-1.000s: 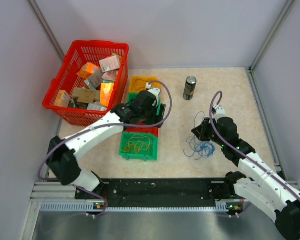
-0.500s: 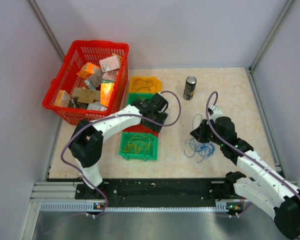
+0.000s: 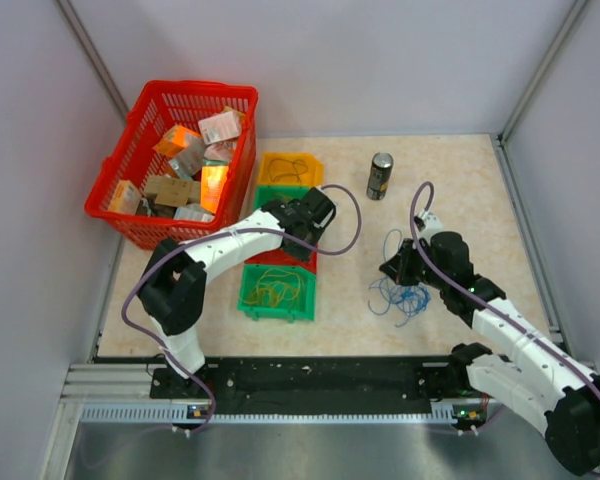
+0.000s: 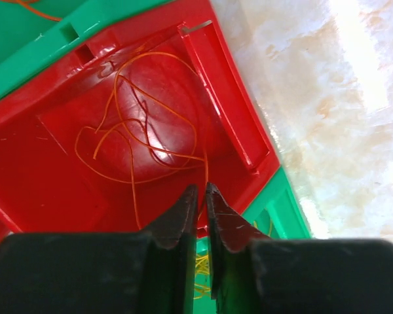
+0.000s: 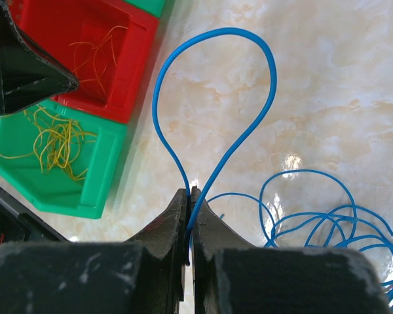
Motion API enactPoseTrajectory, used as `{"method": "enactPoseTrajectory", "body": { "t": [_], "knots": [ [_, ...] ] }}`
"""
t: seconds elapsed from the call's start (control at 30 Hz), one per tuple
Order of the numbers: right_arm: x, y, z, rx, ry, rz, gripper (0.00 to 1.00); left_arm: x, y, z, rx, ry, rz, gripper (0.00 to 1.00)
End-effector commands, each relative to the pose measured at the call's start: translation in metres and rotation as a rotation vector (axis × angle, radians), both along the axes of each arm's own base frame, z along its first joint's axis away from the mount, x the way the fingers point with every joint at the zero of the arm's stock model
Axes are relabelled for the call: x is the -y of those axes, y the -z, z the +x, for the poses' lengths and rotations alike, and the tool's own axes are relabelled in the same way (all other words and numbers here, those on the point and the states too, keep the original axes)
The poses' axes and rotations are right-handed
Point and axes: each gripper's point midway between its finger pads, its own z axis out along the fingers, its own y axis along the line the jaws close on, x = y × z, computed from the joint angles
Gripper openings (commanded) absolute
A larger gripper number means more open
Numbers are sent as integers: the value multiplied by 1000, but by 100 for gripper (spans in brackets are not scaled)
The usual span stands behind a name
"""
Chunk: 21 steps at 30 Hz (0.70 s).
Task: Untangle the cables
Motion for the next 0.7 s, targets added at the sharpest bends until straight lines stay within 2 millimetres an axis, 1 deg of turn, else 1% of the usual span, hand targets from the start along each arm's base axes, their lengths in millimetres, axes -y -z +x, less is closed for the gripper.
{"method": "enactPoseTrajectory", "body": {
  "t": [0.0,0.07,0.17,0.27,0.43,0.57,0.67],
  "knots": [
    [0,-12,9,44,-1,14,0,-7,-20,11,72,13,32,8],
    [0,-14,11,47,4,15,0,-11,-30,15,105,3,42,1],
    [1,-14,13,45,9,18,0,-15,-61,24,193,-20,29,0],
    [2,-12,13,35,12,14,0,-22,-104,37,320,-57,6,0],
    [2,-13,15,32,17,14,0,-36,-177,51,529,-143,-60,0],
    [2,-16,17,37,18,18,0,-41,-225,55,670,-162,-143,0],
    [1,-15,17,34,18,17,0,-44,-256,59,740,-184,-173,0]
  ]
}}
